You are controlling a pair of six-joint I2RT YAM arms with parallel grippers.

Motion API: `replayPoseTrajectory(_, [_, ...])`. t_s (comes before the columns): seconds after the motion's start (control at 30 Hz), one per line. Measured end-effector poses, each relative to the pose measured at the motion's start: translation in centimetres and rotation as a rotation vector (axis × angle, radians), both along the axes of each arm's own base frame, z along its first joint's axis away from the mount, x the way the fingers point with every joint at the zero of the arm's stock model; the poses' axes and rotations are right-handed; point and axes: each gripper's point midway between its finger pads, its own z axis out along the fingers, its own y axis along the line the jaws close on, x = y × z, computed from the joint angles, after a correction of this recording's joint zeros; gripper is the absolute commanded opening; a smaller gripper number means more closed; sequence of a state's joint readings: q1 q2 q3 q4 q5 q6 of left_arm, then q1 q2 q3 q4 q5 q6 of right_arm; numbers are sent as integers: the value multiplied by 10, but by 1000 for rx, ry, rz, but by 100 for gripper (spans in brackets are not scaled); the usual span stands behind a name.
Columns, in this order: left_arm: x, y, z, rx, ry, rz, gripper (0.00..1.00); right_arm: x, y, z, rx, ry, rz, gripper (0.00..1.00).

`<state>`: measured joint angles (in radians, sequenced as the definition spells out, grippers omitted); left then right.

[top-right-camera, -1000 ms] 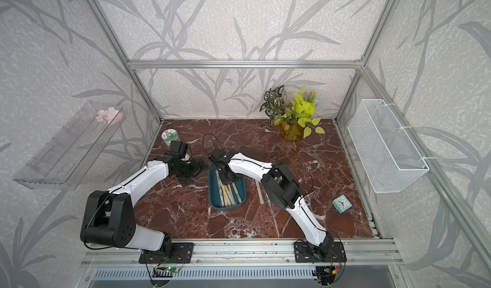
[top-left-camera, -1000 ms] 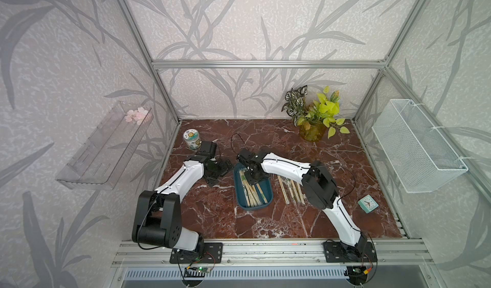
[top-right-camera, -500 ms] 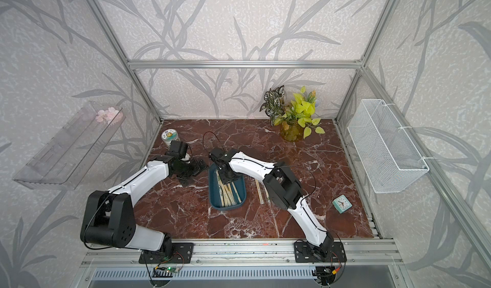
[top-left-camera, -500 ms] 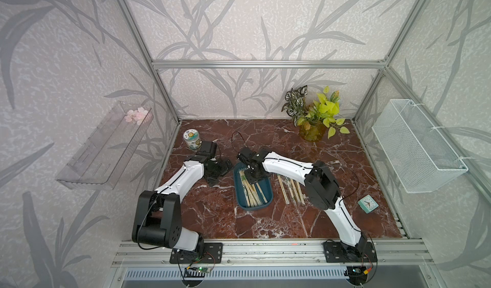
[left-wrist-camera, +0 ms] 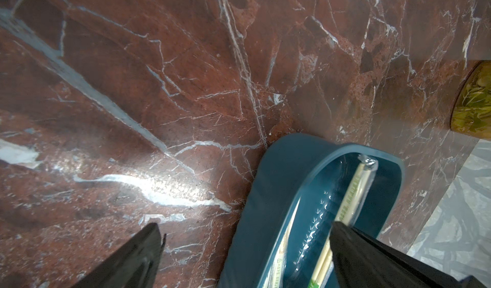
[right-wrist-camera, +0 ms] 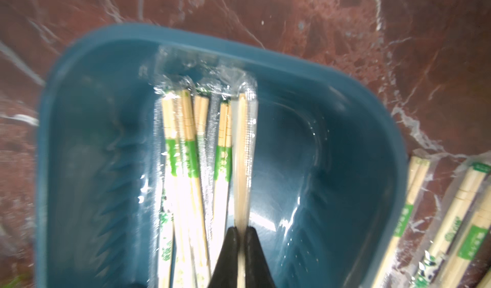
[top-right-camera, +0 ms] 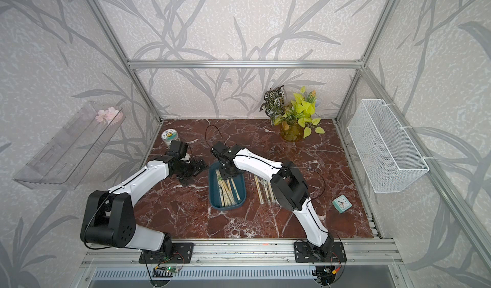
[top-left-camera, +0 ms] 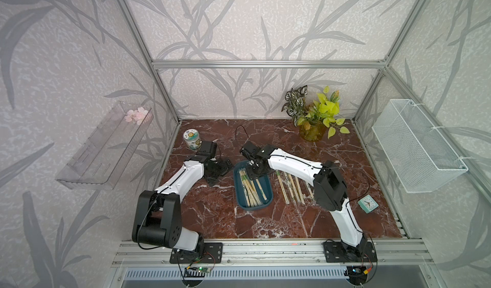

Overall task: Take the paired disposable chopsticks out of the storage box
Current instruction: Pick up the paired disposable chopsticks from the storage box, then place the paired disposable chopsticks at the center of the board.

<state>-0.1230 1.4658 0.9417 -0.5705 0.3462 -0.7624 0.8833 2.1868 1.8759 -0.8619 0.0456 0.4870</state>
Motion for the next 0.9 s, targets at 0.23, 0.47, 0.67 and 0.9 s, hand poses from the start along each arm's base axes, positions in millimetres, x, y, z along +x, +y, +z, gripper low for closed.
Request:
replayPoseTrajectory(0.23, [0, -1, -1, -6, 5, -3, 99, 4, 0, 30, 73, -18, -24, 0])
replayPoseTrajectory(0.47, [-1, -3, -3, -13, 12, -6, 99, 15, -7, 56, 135, -43, -61, 0])
replayPoseTrajectory(0.67, [-1, -3, -2, -18, 12, -7, 99, 28, -32, 82, 186, -80, -117, 0])
replayPoseTrajectory(0.9, [-1, -6, -2, -22, 15, -1, 99, 36, -83, 82, 182, -88, -207, 0])
